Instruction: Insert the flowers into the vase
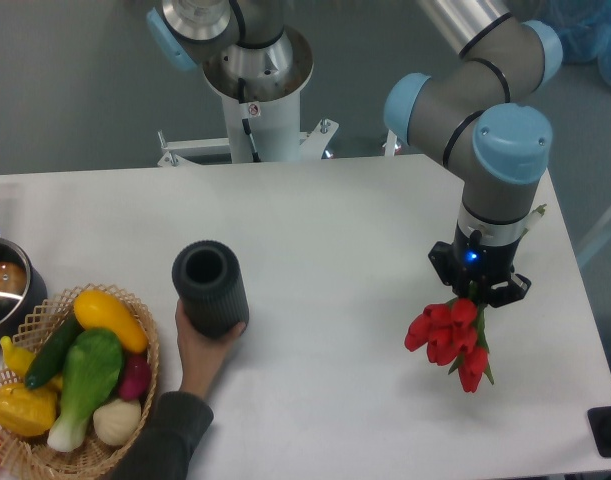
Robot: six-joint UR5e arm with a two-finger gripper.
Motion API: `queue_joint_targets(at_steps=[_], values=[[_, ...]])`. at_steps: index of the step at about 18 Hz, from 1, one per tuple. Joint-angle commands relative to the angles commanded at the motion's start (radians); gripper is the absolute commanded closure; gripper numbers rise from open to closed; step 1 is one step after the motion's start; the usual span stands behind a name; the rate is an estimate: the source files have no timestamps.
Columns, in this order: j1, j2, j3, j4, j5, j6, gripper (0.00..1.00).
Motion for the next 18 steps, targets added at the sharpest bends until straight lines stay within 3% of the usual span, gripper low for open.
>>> queue_joint_targets(at_steps=[10, 14, 18], values=[[0.006, 0.003, -0.002, 0.006, -0.037, -0.006, 1.0], [0.02, 0.009, -0.003, 0.015, -0.178, -0.015, 1.0], [0.052, 0.06, -0.008, 0.026, -0.415, -0.078, 1.0]])
